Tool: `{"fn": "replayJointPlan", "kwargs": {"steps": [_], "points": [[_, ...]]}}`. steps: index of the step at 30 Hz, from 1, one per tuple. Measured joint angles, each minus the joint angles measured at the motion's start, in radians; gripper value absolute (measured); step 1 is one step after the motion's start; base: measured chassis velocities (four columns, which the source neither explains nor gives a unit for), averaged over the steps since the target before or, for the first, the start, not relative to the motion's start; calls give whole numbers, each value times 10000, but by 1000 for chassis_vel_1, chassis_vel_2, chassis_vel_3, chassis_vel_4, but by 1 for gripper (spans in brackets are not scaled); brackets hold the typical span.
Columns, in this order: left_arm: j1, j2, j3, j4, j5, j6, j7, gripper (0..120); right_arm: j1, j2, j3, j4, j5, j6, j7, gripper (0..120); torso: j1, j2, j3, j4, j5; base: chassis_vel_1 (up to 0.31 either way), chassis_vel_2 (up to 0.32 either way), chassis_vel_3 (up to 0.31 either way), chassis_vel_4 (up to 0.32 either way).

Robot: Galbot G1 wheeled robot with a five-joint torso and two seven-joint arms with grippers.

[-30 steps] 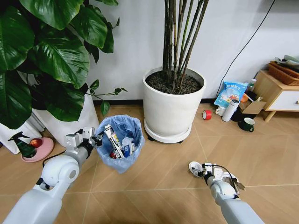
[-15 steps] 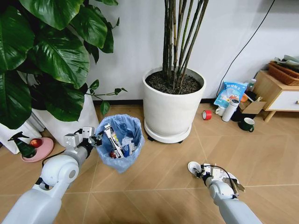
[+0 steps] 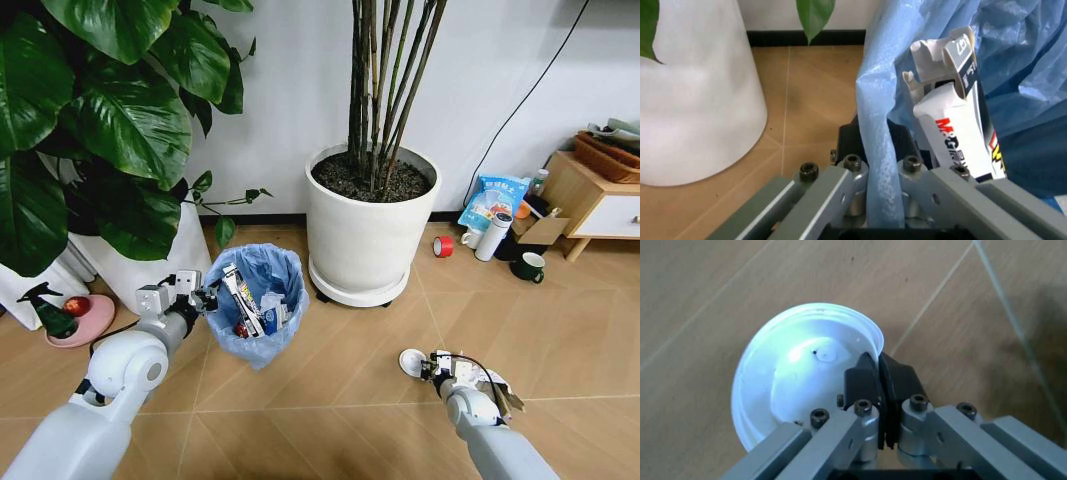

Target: Pick up the trash bin and place the garbage on the floor into it.

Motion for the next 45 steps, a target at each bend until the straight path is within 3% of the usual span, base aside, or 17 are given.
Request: {"fn": "replayJointPlan", "kwargs": {"steps": [8, 11, 12, 15, 16, 18, 19, 21, 25, 28, 34, 37, 43, 45], "points": [[139, 36, -29, -74, -12, -3, -101, 0, -265, -69, 477, 1048, -165, 321, -276, 0, 0, 0, 0, 0, -5, 0, 0, 0, 0], [338, 13, -62, -81, 77, -31, -122, 0, -843, -341, 859, 2810, -224, 343, -533, 0, 0, 0, -1, 2, -10, 0, 0, 0, 0], [338, 13, -62, -81, 77, -31, -122, 0, -843, -341, 859, 2810, -224, 343, -533, 0, 0, 0, -1, 2, -10, 0, 0, 0, 0], [429, -81, -34, -76, 242, -40, -122, 0, -1587, -796, 1168, 5080, -154, 56, -603, 0, 0, 0, -1, -1, -1, 0, 0, 0, 0], [429, -81, -34, -76, 242, -40, -122, 0, -1587, -796, 1168, 5080, -154, 56, -603, 0, 0, 0, -1, -1, -1, 0, 0, 0, 0], [433, -131, 42, -71, 390, -57, -115, 0, -1960, -1141, 1277, 6612, 38, -225, -525, 0, 0, 1, -3, -2, -19, 0, 0, 0, 0], [433, -150, 113, -70, 453, -60, -113, 0, -2144, -1380, 1288, 7508, 191, -427, -409, 0, 0, 1, -2, -1, -10, 0, 0, 0, 0], [433, -155, 151, -70, 474, -61, -109, 0, -2217, -1521, 1270, 7961, 288, -523, -315, 0, -1, 0, -3, -1, -1, 0, 0, 0, 0], [426, -161, 314, -75, 515, -61, -89, 0, -2286, -2023, 948, 9526, 800, -882, 106, 0, 0, 1, -2, -2, -11, 0, 0, 0, 0], [247, -138, 613, -43, 517, -43, -44, 0, -1802, -2452, 21, 10912, 1511, -1250, 658, 0, 0, 1, -2, 1, -9, 0, 0, 0, 0], [-233, -248, 1228, 196, 456, -16, -35, 0, -476, -2616, -1308, 11435, 2333, -1813, 713, 0, 0, 1, -2, 0, -6, 0, 0, 0, 0], [-412, -385, 1589, 266, 323, 25, -145, 0, 428, -2559, -2300, 11130, 2529, -1919, 669, 0, 0, 1, -1, 0, -11, 0, 0, 0, 0], [-493, -431, 1765, 268, 98, 69, -308, 0, 1109, -2442, -3228, 10622, 2604, -2287, 424, 0, 0, 0, 0, 1, -7, 0, 0, 0, 0], [-570, -399, 1728, 267, 9, 85, -336, 0, 1226, -2408, -3455, 10462, 2515, -2437, 321, 8, 0, 1, -1, 0, -7, 0, 0, 0, 0]]}}
